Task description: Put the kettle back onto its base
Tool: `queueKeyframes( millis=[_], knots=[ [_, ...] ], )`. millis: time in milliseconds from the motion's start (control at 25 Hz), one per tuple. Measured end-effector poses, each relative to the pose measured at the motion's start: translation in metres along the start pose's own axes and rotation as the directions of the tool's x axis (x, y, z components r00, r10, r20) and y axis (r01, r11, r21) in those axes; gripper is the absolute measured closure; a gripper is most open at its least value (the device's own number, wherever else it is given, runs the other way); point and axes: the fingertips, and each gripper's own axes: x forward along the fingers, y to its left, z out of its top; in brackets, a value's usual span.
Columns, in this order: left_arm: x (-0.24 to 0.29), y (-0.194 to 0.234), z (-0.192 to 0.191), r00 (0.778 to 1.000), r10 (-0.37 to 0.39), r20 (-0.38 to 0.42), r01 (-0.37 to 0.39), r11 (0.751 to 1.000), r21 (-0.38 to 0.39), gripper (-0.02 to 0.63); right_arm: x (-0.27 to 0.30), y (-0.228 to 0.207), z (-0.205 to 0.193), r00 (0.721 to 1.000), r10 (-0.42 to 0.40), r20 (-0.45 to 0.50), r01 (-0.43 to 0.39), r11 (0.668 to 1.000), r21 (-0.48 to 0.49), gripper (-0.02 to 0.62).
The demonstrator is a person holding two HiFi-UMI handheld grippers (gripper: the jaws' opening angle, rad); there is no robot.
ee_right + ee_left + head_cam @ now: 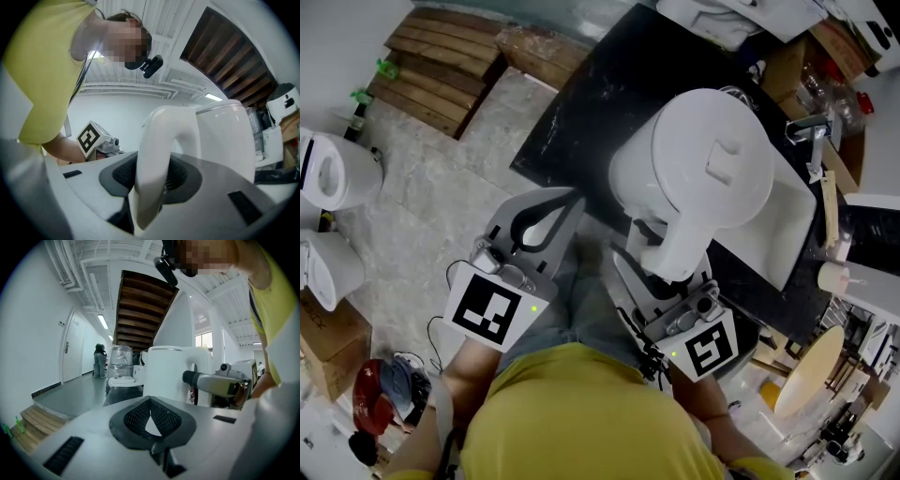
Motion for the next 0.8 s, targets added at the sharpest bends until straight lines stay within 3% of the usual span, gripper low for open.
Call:
queueKeyframes(
  millis=[360,640,800],
  knots=[
    [-0.001,-0.003,-0.001,1.0,-0.005,0.003,0.005,1.0,-0.005,0.595,0.0,0.009,0.0,0.998,0.063,0.016,-0.064,0.998,0.012,0.405],
    [-0.003,-0.002,-0.001,1.0,-0.009,0.005,0.009,1.0,-0.011,0.595,-0.004,0.014,-0.002,0.987,0.154,-0.042,-0.153,0.988,0.025,0.391],
    [-0.003,-0.005,-0.001,1.0,-0.016,0.007,0.016,1.0,-0.01,0.595,-0.008,0.011,-0.001,0.988,0.149,-0.044,-0.148,0.989,0.018,0.391]
  ],
)
